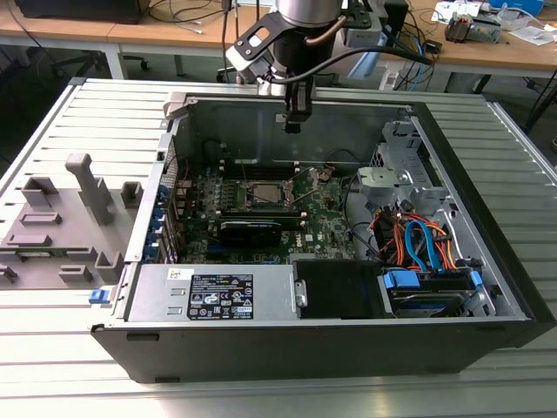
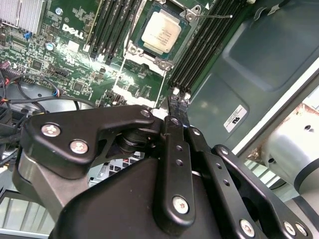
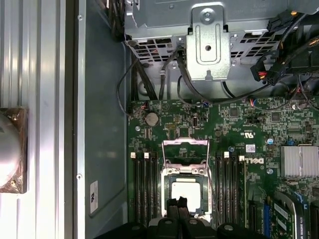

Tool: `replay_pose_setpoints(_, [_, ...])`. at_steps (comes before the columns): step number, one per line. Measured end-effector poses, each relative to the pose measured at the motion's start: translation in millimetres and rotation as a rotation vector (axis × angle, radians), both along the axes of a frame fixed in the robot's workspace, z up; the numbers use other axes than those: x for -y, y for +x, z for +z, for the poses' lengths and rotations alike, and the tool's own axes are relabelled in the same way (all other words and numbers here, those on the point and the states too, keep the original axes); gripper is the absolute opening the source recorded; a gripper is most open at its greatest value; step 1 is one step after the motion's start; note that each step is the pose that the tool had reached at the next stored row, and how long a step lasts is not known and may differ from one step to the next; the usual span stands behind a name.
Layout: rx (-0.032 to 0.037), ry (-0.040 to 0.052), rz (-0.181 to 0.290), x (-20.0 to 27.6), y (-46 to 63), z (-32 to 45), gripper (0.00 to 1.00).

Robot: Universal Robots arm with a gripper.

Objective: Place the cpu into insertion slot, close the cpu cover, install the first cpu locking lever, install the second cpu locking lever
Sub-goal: 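Close the cpu cover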

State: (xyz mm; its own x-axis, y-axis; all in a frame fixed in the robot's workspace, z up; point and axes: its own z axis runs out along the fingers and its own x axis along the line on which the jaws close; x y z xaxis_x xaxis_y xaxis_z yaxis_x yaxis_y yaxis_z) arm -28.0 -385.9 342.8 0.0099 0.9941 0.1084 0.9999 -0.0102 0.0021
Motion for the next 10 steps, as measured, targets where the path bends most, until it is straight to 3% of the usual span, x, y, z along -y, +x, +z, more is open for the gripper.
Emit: replay_pose_setpoints(10, [0.0000, 0.0000, 0.000, 0.0, 2.7, -0.4, 0.11])
